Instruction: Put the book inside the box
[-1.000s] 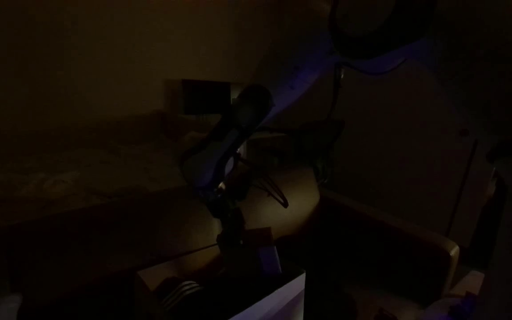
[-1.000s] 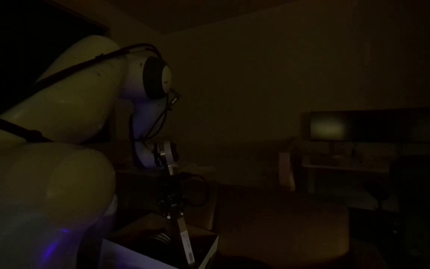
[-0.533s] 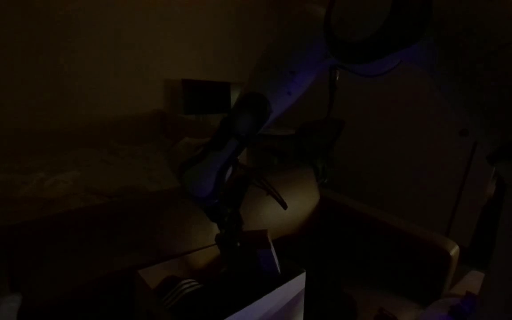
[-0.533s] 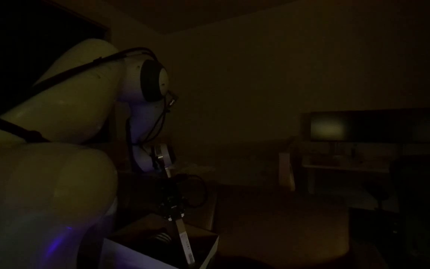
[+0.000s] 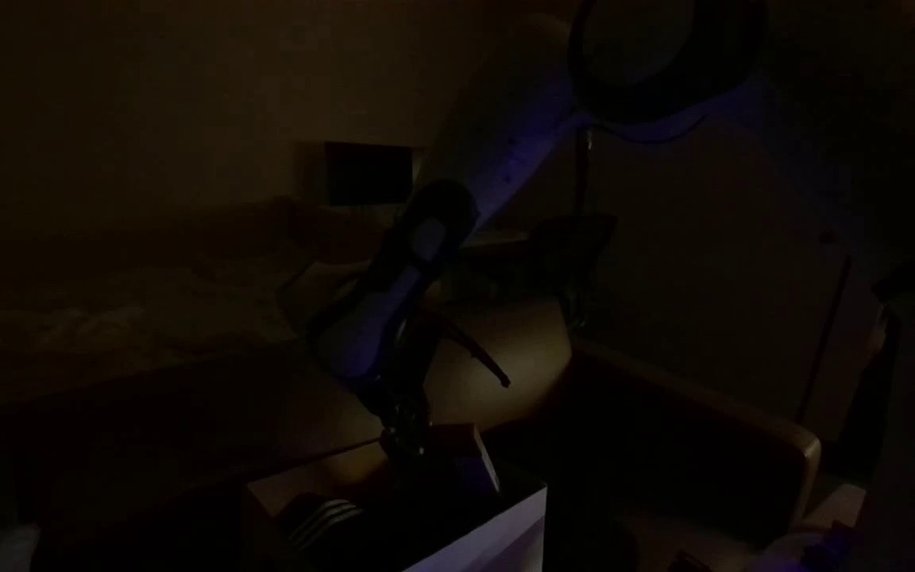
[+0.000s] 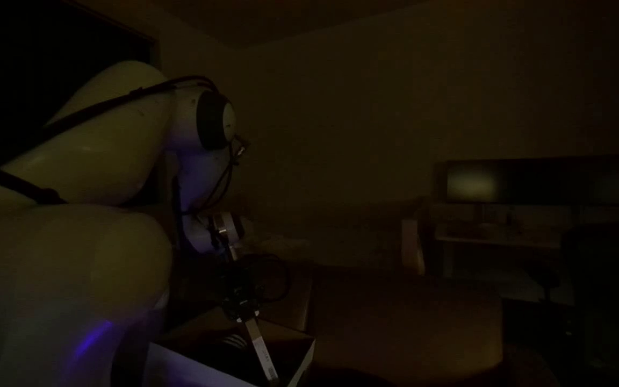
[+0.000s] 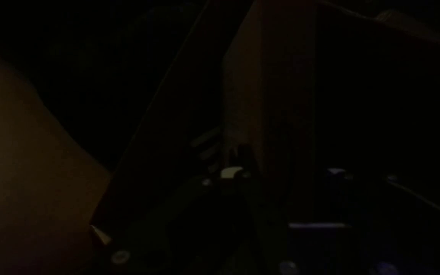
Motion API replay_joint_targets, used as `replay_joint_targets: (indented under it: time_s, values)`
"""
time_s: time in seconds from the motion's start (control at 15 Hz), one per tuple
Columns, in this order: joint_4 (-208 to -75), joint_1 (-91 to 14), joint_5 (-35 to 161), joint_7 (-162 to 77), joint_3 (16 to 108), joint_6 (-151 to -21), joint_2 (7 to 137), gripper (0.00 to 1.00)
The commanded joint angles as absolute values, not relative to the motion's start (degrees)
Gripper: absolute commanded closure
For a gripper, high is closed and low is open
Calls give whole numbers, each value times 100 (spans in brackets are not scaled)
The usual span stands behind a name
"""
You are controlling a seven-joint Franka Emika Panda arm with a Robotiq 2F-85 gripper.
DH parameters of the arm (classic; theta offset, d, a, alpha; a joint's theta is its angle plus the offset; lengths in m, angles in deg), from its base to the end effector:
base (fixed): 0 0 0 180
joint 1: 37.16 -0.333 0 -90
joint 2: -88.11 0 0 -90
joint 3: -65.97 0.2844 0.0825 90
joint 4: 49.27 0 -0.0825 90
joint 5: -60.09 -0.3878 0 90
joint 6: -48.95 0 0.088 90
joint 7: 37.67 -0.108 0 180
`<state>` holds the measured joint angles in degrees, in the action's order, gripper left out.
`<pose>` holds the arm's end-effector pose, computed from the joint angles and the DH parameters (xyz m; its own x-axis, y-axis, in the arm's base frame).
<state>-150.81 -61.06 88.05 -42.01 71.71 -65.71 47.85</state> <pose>0.5235 0.2652 0.1112 0.6986 0.5551 -0.4515 0.6996 -0.6624 0.2681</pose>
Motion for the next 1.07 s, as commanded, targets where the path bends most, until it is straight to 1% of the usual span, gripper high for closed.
replay_joint_targets:
  time_s: [0.0,0.53,0.6,0.67,0.73,1.0]
  values:
    - [-15095,-6090,8935,-4298,7089,-6512,4767,94]
    - [-15088,-6123,9012,-4296,7051,-6462,4749,94]
    - [-15083,-6121,9016,-4276,7051,-6450,4744,58]
    - [-15078,-6118,9009,-4275,7051,-6442,4741,57]
    - [-15072,-6115,9013,-4273,7040,-6421,4738,42]
    - [-15080,-6116,9117,-4278,6960,-6373,4695,16]
